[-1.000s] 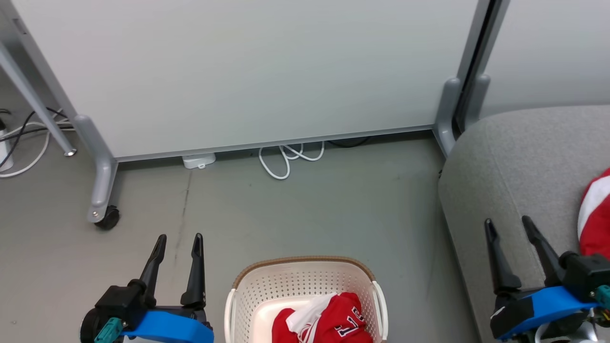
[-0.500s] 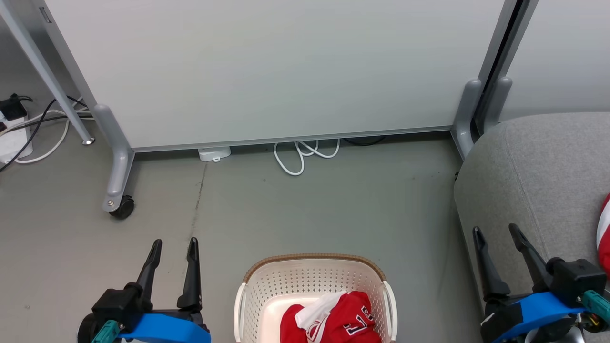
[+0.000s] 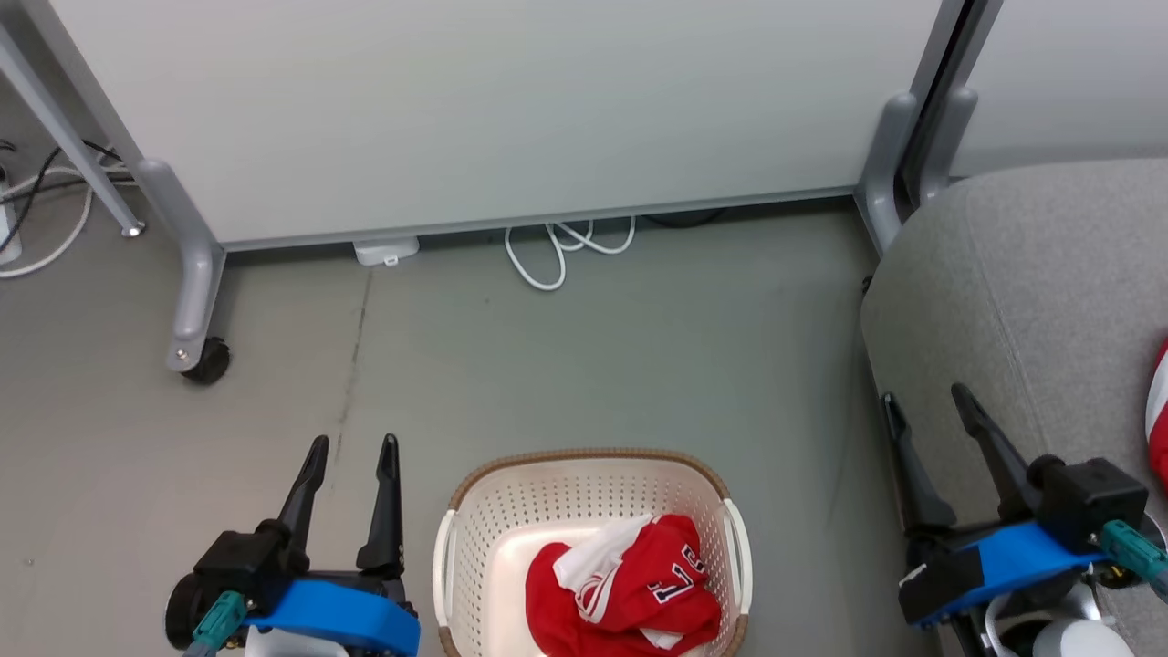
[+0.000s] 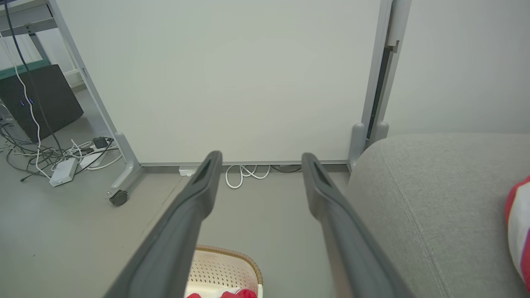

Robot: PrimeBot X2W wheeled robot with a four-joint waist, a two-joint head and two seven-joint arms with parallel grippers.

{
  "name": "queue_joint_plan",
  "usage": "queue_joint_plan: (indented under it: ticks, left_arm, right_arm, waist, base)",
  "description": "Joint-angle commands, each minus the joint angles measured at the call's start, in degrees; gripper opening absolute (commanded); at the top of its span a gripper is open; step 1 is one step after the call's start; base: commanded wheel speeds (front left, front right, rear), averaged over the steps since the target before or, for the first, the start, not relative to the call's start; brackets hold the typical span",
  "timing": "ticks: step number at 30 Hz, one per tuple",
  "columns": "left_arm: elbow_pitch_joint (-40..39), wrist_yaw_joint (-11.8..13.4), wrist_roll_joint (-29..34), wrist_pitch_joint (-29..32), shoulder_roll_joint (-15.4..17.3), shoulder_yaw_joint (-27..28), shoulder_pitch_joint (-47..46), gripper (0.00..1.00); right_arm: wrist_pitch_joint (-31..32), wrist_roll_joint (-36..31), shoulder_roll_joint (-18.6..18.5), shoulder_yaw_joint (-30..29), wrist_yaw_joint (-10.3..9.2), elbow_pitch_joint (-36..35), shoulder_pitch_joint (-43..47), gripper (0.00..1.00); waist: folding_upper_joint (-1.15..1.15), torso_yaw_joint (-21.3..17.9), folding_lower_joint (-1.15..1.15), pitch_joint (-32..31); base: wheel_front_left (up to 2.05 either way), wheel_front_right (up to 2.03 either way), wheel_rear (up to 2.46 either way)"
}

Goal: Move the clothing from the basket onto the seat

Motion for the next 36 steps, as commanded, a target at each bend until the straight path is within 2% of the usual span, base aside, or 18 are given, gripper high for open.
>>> queue_joint_plan:
  ticks: [1,14,15,18,25,27,36]
  left_arm:
    - [0.2,-0.1,0.5,-0.1,0.2,-0.8,-1.7,1.0]
    - [6.4,-0.1,-0.3,-0.2,1.6,-9.3,-14.6,1.0]
    - [6.4,-0.1,-0.3,-0.2,1.6,-9.3,-14.6,1.0]
    - [10.9,-0.1,-1.1,-0.2,2.5,-13.0,-19.5,1.0]
    - [21.1,-0.1,-2.9,-0.2,4.6,-19.3,-26.7,1.0]
    - [26.7,-0.1,-3.1,0.1,5.7,-22.9,-29.9,1.0]
    - [36.8,-0.1,-6.3,1.2,7.1,-27.2,-35.9,1.0]
  right_arm:
    - [-0.2,0.0,0.0,0.4,0.02,-0.4,-2.1,1.0]
    - [-0.6,-1.8,-3.3,8.6,0.01,-1.6,-19.0,1.0]
    - [-0.6,-1.8,-3.3,8.6,0.01,-1.6,-19.0,1.0]
    - [-1.2,-2.3,-3.5,10.8,0.01,-1.8,-24.2,1.0]
    - [-2.6,-2.2,-3.0,13.2,0.01,-1.2,-28.3,1.0]
    - [-3.5,-2.0,-2.6,14.0,0.01,-0.9,-29.3,1.0]
    - [-5.7,-1.3,-1.1,15.6,0.01,-0.2,-30.3,1.0]
  waist:
    - [0.0,-1.3,0.0,3.5]
    - [0.0,-9.3,0.0,25.8]
    - [0.0,-9.3,0.0,25.8]
    - [0.0,-11.6,0.0,31.7]
    - [0.0,-14.5,0.0,37.5]
    - [0.0,-15.8,0.0,39.5]
    - [0.0,-19.6,0.0,43.1]
  base:
    - [0.0,0.0,0.0]
    - [0.0,0.0,0.0]
    - [0.0,0.0,0.0]
    - [0.0,0.0,0.0]
    - [0.0,0.0,0.0]
    - [0.0,0.0,0.0]
    - [0.0,0.0,0.0]
